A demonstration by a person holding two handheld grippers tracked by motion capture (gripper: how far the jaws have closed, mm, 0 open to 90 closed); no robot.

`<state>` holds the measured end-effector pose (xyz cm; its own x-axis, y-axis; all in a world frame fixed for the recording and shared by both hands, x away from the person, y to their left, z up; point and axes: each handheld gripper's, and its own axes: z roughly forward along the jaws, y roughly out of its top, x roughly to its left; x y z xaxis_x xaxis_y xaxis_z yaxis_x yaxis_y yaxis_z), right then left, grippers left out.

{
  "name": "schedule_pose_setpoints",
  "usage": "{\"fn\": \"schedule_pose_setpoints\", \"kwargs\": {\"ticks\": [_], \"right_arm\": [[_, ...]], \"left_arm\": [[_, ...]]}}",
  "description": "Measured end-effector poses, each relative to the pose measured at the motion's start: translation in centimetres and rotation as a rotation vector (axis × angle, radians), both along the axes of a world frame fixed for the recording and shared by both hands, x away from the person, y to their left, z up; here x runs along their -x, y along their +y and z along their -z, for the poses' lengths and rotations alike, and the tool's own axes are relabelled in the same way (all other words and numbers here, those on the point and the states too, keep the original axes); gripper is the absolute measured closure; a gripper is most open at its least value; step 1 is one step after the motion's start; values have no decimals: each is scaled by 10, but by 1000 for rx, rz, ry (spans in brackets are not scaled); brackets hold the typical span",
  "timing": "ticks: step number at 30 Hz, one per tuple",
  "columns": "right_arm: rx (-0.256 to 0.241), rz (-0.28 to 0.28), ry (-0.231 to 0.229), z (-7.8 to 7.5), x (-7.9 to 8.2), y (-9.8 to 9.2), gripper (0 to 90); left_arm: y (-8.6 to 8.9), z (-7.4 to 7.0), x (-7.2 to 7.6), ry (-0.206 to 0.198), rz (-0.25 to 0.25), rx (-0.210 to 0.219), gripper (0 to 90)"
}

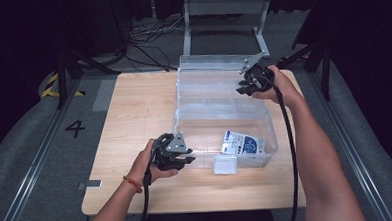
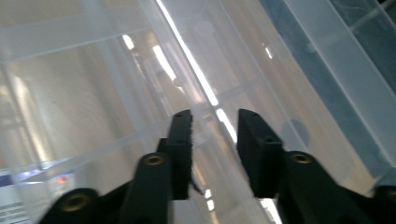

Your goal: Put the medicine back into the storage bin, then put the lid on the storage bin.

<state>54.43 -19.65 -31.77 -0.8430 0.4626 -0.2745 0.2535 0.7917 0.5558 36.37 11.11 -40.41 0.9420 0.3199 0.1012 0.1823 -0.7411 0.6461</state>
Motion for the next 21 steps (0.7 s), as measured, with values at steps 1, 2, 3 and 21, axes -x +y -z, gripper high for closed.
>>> {"fn": "schedule_pose_setpoints", "kwargs": {"ticks": [1,2,3,21], "right_arm": [[8,-14,-3,0,0,1,732],[20,-22,-4,-1,0,1,741],[34,-27,-6,-1,0,2,747],[81,-87,36,-5,-5,7,815]], "left_arm": [[-1,0,-1,2,8,-5,714],[-2,1,-1,9,9,-2,723],[-3,1,-2,13,16,1,730],[-3,2,-4,12,42,6,753]]}}
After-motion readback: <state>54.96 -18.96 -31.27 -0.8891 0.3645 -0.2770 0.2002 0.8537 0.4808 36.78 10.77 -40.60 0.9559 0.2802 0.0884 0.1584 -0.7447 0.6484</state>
